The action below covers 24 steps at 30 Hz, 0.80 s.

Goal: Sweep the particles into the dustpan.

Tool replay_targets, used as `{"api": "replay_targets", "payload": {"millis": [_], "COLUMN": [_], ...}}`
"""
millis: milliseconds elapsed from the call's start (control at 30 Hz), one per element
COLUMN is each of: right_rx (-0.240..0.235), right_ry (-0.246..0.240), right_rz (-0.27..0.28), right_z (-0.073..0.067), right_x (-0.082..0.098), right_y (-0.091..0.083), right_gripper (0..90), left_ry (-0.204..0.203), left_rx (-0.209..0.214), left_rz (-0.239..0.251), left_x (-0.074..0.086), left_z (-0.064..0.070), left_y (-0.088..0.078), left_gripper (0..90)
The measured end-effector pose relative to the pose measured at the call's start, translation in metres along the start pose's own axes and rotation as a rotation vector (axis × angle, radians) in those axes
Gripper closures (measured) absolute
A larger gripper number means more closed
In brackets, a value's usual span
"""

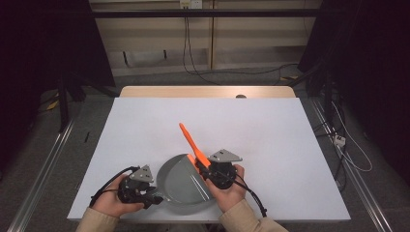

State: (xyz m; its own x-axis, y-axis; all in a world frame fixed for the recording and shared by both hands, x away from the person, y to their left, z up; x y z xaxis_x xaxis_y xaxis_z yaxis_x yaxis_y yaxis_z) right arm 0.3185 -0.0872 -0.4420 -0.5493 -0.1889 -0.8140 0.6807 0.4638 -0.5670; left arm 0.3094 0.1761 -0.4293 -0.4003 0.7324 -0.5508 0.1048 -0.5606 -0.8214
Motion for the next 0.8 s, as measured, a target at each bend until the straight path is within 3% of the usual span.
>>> {"api": "replay_targets", "payload": {"millis": [233,367,500,767,800], "right_rx": [-0.011,-0.011,0.007,0.026,0.018], "right_ry": [0.029,0.02,0.004,-0.017,-0.01], "right_rz": [0.02,0.025,0.014,0.018,0.019], "right_z": [-0.003,-0.006,-0.003,0.003,0.004], "right_x": [0.0,-0.001,-0.003,-0.004,-0.004], "right_y": [0.001,0.002,0.003,0.002,0.002], "right_gripper": [70.4,70.5,70.9,71.3,71.3], "left_ry": [-0.001,0.012,0.003,0.032,0.03], "left_rx": [-0.007,-0.014,-0.015,-0.028,-0.012], "left_rz": [0.003,-0.022,-0.008,-0.027,-0.023], "left_x": [0.002,0.002,0.004,0.005,0.006], "left_z": [-0.001,-0.001,-0.003,-0.005,-0.005], "left_y": [-0.002,-0.004,-0.006,-0.017,-0.018], "left_gripper": [62.9,63.0,63.0,63.0,63.0]}}
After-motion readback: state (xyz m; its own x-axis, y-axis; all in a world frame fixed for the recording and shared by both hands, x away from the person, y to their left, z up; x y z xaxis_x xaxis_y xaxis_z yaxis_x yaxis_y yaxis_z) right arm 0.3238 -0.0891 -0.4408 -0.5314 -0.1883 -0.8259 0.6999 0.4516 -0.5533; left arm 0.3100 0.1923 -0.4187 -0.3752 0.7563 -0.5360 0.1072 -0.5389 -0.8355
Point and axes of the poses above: each handheld gripper's, and its own axes: y roughly forward along the jaws, x roughly out of its underside, z roughly to its right, the point moved 1 cm from there along y, roughly forward along the jaws, and after that the axes turned 1 degree about y, right-handed, at the moved point
